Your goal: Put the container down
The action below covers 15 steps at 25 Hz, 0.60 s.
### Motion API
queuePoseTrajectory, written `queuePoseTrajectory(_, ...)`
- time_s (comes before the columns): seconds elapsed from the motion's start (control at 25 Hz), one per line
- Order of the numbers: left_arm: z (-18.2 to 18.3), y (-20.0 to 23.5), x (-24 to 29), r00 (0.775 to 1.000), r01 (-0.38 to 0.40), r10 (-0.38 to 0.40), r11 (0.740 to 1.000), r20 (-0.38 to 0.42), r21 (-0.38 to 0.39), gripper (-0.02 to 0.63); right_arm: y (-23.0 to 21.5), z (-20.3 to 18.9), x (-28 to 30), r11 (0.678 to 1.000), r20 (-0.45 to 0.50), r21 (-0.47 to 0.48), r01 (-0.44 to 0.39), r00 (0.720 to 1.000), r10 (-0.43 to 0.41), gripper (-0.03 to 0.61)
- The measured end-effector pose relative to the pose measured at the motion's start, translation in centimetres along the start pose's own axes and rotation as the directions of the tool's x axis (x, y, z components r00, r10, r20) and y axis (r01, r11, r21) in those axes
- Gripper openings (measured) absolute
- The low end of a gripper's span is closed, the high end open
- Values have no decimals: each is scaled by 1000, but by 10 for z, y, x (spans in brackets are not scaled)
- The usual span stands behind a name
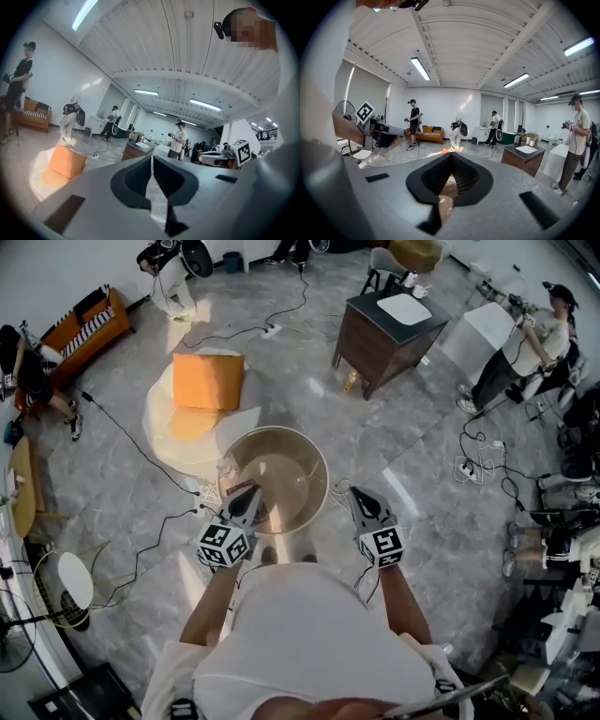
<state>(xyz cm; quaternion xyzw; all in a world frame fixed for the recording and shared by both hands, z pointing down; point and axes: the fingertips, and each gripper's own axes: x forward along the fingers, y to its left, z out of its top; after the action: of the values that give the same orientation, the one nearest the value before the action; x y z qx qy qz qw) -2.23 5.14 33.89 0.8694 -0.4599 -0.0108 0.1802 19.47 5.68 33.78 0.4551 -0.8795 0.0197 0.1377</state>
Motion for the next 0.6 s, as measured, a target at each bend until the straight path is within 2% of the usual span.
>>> queuePoseTrajectory(0.6,-3,6,0,1000,10,-10,1000,-16,-8,20,6,3,7,1000,-10,-1,3,1000,-4,-3)
